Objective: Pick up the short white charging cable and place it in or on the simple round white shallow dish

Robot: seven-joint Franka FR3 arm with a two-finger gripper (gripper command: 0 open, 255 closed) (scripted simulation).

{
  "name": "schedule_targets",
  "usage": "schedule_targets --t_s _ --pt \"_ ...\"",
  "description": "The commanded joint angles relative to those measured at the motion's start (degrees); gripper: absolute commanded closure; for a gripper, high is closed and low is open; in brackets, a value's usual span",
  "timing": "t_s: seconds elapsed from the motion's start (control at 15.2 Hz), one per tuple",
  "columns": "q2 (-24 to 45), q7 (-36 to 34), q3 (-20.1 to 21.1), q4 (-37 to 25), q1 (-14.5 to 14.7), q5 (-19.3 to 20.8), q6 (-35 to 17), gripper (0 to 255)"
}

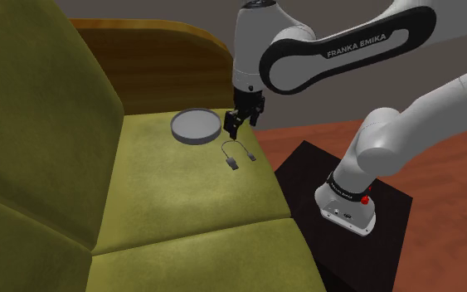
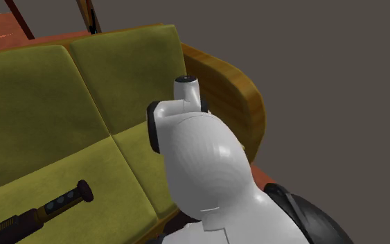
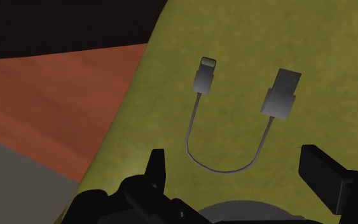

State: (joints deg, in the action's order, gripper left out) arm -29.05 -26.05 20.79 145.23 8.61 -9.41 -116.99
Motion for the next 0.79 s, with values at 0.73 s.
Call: schedule_targets --t_s 0.73 --pt "13.31 -8.25 7.23 0.78 0.28 0.3 -13.97 0"
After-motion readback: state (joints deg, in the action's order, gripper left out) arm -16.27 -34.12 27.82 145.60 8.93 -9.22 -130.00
